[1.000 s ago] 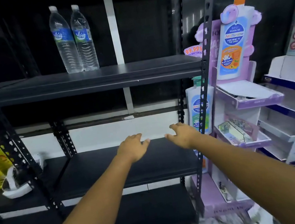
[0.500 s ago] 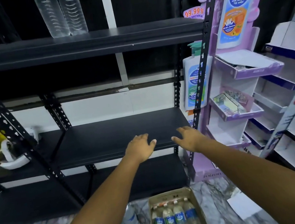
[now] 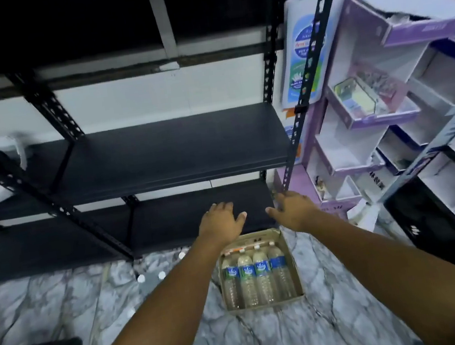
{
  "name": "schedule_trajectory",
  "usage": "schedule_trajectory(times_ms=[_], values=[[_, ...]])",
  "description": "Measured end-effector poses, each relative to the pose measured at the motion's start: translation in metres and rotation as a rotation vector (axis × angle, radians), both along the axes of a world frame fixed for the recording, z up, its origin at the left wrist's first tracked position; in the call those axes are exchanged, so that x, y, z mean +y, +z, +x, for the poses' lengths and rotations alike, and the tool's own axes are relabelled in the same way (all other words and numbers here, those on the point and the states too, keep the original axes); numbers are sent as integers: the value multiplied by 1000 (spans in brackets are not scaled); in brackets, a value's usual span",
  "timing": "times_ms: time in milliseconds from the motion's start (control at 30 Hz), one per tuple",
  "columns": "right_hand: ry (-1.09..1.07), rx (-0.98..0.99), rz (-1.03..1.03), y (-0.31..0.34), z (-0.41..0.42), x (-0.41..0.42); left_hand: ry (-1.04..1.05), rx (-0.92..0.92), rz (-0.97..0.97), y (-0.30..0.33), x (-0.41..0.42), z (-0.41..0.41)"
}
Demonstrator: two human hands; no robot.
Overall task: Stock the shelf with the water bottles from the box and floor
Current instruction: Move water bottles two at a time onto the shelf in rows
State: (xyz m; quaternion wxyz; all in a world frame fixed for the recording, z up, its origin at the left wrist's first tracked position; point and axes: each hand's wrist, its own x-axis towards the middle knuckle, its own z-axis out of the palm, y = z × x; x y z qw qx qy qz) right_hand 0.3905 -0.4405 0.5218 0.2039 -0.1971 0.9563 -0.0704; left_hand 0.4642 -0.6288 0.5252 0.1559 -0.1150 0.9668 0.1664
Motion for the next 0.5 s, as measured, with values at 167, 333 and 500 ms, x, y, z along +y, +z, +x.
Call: schedule_trajectory(times_ms=[167, 333, 500], values=[[60, -39, 43, -73, -16, 15, -15, -98, -48, -77, 14, -12], [66, -89, 32, -177, -33, 23, 16, -115, -48, -179, 16, -21], [27, -135, 12, -287, -38, 9, 34, -157, -10, -287, 6, -24]])
